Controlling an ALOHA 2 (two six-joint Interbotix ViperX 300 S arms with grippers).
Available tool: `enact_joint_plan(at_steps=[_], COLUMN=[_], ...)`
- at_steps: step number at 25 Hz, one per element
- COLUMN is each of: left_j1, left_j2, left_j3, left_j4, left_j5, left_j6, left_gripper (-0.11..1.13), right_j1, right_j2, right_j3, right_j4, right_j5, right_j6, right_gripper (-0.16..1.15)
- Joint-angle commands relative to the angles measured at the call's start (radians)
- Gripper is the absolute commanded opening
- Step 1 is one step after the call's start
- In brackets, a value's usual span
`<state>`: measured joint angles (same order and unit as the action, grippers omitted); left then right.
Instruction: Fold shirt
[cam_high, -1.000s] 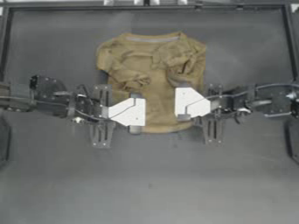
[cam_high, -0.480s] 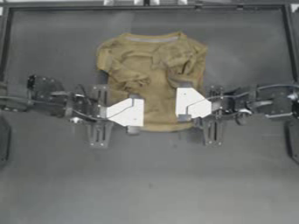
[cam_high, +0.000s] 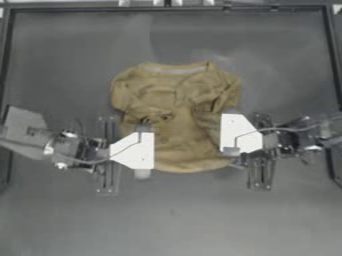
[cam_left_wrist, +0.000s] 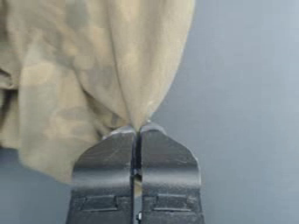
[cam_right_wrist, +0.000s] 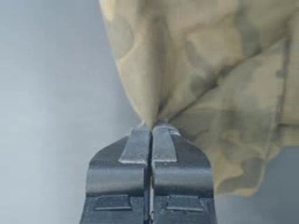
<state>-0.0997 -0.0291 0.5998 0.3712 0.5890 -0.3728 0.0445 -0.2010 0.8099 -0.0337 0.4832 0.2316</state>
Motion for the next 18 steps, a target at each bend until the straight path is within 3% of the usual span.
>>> enact_joint_plan(at_steps=[1, 5, 10, 13, 18], left_j1=[-0.078, -0.158, -0.239, -0.262, -0.236], left_j2=[-0.08, -0.104, -0.114, -0.115, -0.129], left_j3=[-0.021, -0.035, -0.084, -0.117, -0.129], left_j4=[0.091, 0.141, 0.149, 0.161, 0.17], left_j5=[0.075, 0.137, 0.252, 0.299, 0.331], left_j6=[-0.112, -0.222, -0.298, -0.314, -0.316], left_gripper=[0.05, 0.05, 0.05, 0.05, 0.05], right_j1=[0.075, 0.158, 0.267, 0.302, 0.298], right_j2=[-0.072, -0.112, -0.144, -0.153, -0.153], right_j3=[-0.018, -0.031, -0.058, -0.089, -0.129], right_j4=[-0.112, -0.273, -0.433, -0.466, -0.474], right_j5=[0.044, 0.104, 0.21, 0.265, 0.304], right_j6=[0.16, 0.394, 0.62, 0.68, 0.695], right_gripper=[0.08, 0.08, 0.08, 0.08, 0.08])
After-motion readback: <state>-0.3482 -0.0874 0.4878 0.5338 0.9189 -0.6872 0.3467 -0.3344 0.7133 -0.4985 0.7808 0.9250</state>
